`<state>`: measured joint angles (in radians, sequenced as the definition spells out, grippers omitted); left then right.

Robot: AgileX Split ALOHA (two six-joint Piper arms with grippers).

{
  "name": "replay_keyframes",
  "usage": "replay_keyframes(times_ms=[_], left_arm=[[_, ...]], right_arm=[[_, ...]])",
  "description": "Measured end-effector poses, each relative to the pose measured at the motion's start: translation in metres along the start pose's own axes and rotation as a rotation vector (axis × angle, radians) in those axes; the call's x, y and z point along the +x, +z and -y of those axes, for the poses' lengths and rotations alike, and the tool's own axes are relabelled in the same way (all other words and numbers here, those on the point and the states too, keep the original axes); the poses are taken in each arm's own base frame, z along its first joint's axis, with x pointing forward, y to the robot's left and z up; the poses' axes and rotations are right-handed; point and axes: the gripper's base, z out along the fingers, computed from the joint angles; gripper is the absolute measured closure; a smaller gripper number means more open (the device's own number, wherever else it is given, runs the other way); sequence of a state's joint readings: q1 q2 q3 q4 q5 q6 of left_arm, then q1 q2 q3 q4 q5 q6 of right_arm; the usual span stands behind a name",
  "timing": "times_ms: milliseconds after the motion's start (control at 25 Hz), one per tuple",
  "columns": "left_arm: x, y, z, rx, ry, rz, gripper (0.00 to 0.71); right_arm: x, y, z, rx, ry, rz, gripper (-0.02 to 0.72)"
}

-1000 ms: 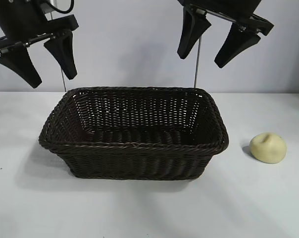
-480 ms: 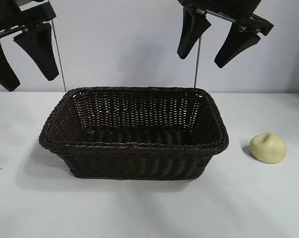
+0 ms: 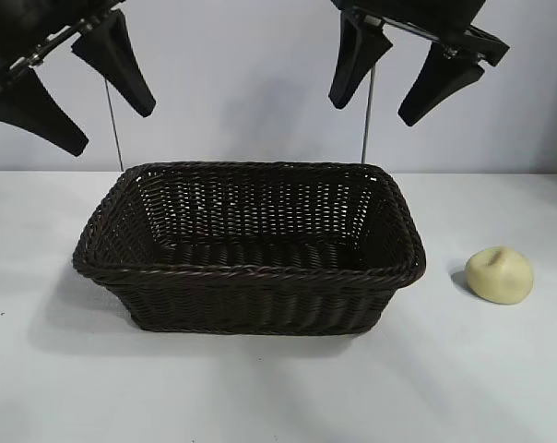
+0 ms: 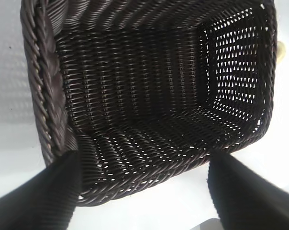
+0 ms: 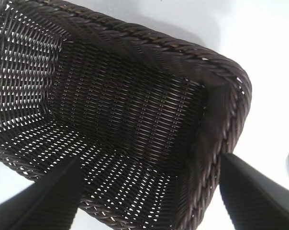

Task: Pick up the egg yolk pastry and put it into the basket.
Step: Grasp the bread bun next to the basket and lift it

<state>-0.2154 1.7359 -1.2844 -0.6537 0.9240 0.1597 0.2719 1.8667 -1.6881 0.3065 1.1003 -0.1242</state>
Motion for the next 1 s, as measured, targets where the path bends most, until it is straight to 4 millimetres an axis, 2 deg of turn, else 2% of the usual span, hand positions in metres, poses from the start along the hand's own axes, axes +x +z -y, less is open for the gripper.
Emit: replay_keyframes(times_ms=[480,720,880,1000], left_arm=[[-0.001,0.001,0.0,0.0,-0.005,0.02,0.175],[-0.001,0.001,0.0,0.001,-0.006,0.02,0.175],[-0.002,0.001,0.0,0.0,-0.005,0.023,0.175],[-0.002,0.001,0.0,0.0,-0.005,0.024,0.175]], right_arm=[[0.0,0.0,0.0,0.0,0.0,0.0,0.134],[0.006,0.0,0.001,0.003,-0.004,-0.062,0.134],[0.01,-0.003,0.012,0.045,-0.004,-0.113,0.134],[0.011,-0.008,0.03,0.084,0.024,-0.117,0.134]])
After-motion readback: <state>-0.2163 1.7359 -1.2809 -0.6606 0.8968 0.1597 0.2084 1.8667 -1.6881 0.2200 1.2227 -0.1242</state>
